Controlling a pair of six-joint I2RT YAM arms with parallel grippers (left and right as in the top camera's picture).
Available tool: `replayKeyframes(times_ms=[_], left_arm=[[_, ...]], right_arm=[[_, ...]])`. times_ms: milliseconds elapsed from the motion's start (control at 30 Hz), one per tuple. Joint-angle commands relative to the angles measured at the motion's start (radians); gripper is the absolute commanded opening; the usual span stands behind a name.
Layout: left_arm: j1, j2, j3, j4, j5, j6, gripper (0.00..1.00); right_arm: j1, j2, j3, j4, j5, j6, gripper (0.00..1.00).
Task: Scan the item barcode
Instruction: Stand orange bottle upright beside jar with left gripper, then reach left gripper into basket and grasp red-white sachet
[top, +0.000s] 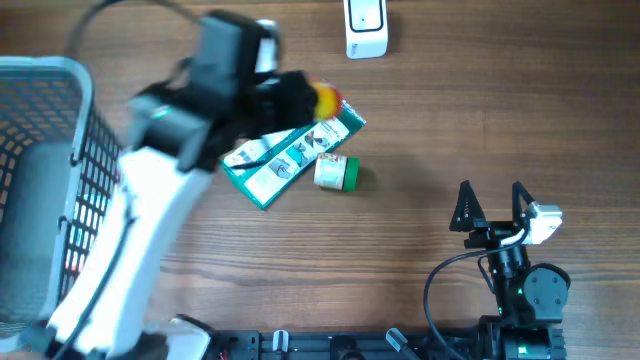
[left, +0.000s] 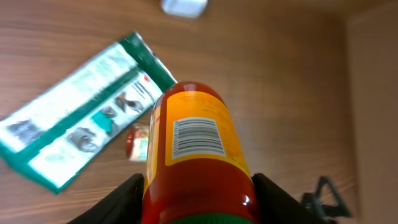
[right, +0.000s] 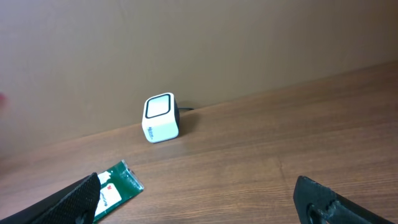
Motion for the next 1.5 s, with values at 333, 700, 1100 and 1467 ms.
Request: replayKeyframes(times_ms=[333, 700, 1100, 1467], left_arm=[[-0.236, 0.441, 0.010, 0.122, -0.059, 0.151, 0.56], [-0.235, 0.322, 0.101, -0.028, -0.351, 0.172, 0.82], [0.435, -0.290, 0.188, -0.230, -0.708, -0.099, 1.00], [1.247, -0.071, 0.059, -0.330, -0.317, -0.327, 1.00]], right_arm=[[0.003, -0.007, -0.001, 0.005, 0.000, -0.012, 1.00], [0.003, -0.007, -0.001, 0.005, 0.000, -0.011, 1.00], [0.003, -0.007, -0.001, 0.005, 0.000, -0.011, 1.00], [0.003, -0.007, -0.001, 0.005, 0.000, -0.011, 1.00]])
